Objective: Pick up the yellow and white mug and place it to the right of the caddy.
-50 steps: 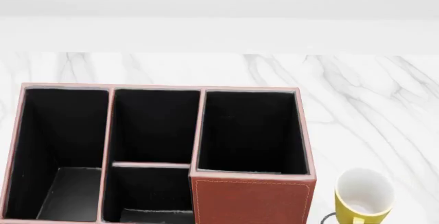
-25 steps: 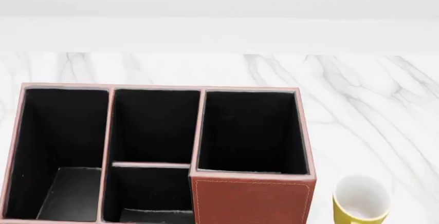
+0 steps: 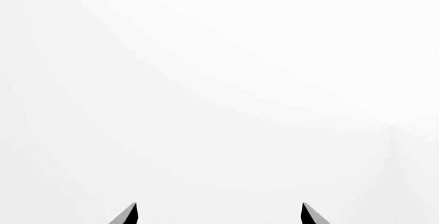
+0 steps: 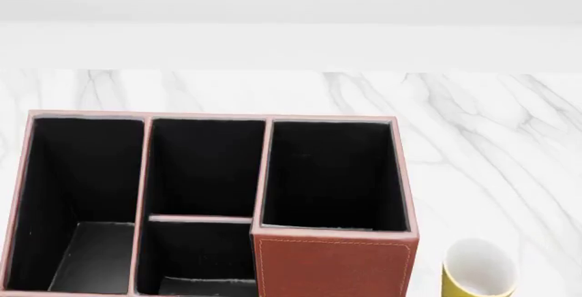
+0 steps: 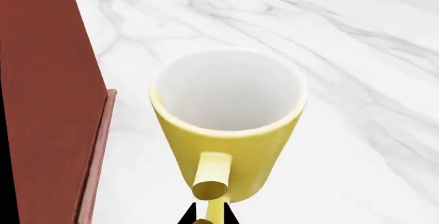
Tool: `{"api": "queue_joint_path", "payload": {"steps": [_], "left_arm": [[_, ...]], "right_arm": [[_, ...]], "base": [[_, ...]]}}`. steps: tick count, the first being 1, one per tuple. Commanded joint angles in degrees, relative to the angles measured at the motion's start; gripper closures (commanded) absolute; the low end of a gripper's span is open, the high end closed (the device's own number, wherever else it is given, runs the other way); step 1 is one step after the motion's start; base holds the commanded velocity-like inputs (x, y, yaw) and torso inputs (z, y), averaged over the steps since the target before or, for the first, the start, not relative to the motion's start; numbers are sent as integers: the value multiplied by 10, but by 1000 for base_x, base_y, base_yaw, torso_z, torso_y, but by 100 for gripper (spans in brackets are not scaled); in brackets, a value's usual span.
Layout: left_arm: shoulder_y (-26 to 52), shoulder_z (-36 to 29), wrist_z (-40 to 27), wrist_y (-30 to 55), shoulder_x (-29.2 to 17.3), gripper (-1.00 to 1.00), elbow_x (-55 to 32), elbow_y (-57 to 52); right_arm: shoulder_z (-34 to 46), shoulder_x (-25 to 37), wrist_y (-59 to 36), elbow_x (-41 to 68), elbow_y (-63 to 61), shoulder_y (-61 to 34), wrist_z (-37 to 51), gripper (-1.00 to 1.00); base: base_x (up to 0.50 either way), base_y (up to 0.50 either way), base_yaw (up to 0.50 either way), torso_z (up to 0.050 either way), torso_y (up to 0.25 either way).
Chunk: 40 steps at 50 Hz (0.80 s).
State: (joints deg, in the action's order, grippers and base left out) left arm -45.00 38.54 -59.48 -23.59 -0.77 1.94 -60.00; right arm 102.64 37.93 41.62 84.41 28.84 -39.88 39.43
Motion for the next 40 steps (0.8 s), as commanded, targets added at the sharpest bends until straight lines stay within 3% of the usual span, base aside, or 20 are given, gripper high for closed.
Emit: {"api": "queue_joint_path", "payload": {"steps": [1,14,15,40], "left_arm": [[0,4,32,-2,8,-100,-13,0],[0,1,32,-1,8,-100,-11,0],[0,0,32,-1,8,-100,-10,0],[0,5,31,-2,8,-100,-14,0]], "right_arm": [[-13,-24,-5,-3,78,-4,-43,100],[-20,-29,-10,4,88,1,-53,100],[-20,-29,-10,2,88,1,-50,-100],[-31,-9,13,-13,58,14,-21,-100]], "base": [[0,0,0,0,0],[0,0,0,0,0],[0,0,0,0,0],[0,0,0,0,0]]}}
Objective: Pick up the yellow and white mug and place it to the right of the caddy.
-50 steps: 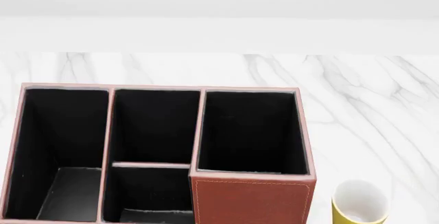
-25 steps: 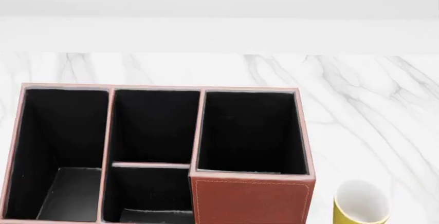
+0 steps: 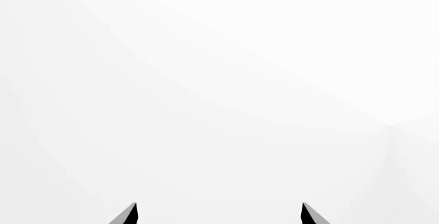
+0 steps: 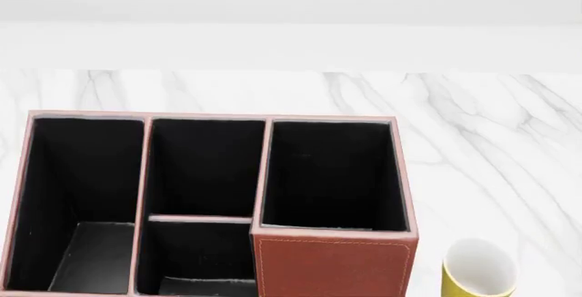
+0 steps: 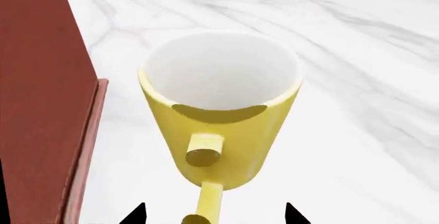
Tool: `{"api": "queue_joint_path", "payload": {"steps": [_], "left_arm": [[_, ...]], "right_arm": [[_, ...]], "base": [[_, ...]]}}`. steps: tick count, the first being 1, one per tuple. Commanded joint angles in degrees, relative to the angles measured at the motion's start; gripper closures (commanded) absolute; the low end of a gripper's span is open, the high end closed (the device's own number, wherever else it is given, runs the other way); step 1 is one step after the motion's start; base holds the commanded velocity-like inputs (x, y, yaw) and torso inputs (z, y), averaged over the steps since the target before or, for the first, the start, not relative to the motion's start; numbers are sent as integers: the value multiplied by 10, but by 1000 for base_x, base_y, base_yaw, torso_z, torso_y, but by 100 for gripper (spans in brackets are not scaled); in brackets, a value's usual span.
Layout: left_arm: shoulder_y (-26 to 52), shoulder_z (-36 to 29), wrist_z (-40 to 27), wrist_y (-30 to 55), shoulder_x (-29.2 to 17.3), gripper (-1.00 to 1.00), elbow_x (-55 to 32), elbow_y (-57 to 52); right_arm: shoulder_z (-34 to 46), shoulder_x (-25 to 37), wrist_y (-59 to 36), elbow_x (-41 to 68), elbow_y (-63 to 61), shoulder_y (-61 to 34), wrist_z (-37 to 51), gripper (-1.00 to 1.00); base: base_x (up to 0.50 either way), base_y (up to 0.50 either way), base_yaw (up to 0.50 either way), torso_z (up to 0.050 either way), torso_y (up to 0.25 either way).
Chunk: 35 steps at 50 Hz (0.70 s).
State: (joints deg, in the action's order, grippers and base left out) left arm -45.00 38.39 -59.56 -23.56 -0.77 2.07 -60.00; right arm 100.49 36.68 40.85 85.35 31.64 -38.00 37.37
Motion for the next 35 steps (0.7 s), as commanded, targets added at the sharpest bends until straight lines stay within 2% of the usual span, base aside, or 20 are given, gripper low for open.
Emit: {"api": "queue_joint_path", "payload": {"steps": [1,17,35], "left_arm": [[0,7,32,-2,8,-100,-15,0],[0,20,36,-4,8,-100,-28,0],[0,13,34,-4,8,-100,-23,0]], "right_arm": [[-10,3,22,-23,30,-4,1,-100],[-6,73,74,-107,-90,-14,100,-100],[-13,107,90,-154,-147,-13,151,-100]], "base": [[0,0,0,0,0],[0,0,0,0,0],[0,0,0,0,0]]}}
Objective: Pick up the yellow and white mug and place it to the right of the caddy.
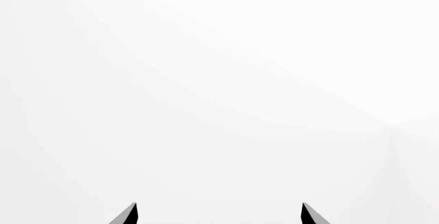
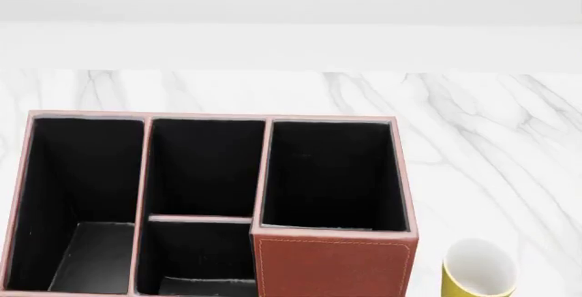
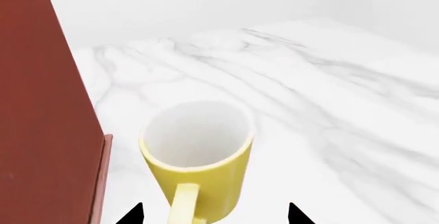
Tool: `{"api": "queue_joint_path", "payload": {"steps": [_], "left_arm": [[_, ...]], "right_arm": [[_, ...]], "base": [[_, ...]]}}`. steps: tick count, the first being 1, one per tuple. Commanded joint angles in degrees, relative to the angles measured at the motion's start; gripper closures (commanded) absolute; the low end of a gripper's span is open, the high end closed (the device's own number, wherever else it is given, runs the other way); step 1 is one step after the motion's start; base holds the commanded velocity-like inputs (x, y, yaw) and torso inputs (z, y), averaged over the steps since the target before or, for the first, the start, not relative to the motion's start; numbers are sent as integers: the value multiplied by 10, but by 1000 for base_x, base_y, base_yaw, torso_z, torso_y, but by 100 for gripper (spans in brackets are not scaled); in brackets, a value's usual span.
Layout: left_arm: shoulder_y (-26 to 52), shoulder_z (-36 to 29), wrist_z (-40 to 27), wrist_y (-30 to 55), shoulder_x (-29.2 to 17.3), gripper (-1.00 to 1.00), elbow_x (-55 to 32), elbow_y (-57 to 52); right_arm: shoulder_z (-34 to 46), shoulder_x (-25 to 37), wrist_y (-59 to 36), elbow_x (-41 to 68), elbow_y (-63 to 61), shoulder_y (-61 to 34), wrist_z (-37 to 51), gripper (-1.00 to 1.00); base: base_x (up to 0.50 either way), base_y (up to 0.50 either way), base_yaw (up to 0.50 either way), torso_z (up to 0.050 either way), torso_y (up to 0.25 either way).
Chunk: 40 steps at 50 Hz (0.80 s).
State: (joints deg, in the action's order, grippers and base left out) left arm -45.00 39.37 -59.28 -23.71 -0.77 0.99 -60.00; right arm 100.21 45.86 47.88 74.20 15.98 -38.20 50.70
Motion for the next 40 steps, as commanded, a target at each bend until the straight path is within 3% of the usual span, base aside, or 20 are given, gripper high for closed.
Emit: {"api": "queue_joint_path", "payload": {"steps": [1,40], "left_arm": [[0,3,31,-2,8,-100,-12,0],[0,13,33,-4,8,-100,-22,0]], "right_arm": [[-11,18,20,-45,6,-11,20,-100],[-53,230,-39,-308,-363,-107,241,-100]], "base": [[0,0,0,0,0],[0,0,0,0,0]]}}
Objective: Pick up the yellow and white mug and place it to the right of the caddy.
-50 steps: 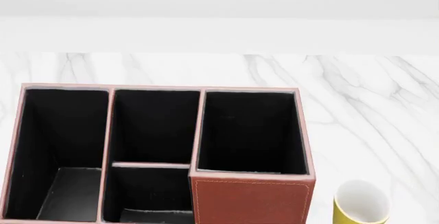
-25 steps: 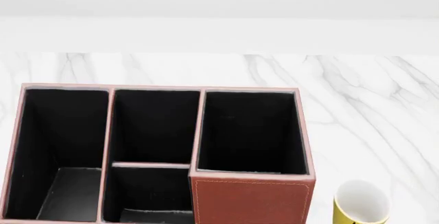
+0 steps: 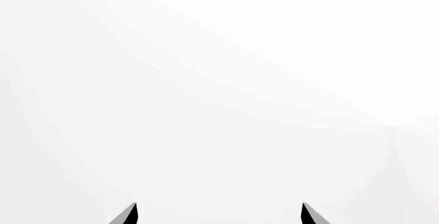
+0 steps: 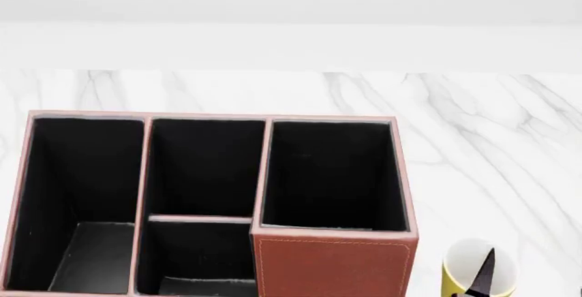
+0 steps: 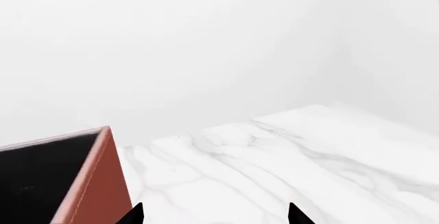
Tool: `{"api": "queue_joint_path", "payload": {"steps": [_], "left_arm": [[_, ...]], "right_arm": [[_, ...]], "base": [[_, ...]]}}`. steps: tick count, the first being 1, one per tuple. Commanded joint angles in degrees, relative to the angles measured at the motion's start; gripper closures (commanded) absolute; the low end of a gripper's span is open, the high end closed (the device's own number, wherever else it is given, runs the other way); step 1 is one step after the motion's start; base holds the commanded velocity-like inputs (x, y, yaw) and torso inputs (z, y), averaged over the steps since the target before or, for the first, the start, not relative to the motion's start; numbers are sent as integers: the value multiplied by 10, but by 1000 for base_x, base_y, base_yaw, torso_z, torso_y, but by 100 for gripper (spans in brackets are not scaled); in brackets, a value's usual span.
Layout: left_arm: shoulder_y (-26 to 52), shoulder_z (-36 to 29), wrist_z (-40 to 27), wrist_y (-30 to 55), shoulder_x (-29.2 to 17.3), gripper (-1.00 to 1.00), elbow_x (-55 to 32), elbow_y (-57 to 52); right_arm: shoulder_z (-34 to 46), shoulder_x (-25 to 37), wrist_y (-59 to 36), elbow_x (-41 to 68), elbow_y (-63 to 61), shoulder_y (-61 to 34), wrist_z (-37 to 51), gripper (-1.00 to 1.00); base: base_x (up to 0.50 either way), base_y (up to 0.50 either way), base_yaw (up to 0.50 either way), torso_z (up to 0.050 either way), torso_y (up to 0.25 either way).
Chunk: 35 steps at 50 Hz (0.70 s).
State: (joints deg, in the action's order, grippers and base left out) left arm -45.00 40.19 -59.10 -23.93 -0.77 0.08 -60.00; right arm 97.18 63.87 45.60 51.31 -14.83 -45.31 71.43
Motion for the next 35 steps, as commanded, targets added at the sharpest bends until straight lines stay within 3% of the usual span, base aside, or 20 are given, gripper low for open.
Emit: {"api": "queue_joint_path", "payload": {"steps": [1,35], "left_arm": [[0,5,32,-2,8,-100,-13,0],[0,0,33,-1,8,-100,-11,0]], "right_arm": [[-24,53,-19,-83,-60,-38,36,-100],[-71,185,-122,-213,-319,-88,115,-100]], "base": [[0,0,0,0,0],[0,0,0,0,0]]}}
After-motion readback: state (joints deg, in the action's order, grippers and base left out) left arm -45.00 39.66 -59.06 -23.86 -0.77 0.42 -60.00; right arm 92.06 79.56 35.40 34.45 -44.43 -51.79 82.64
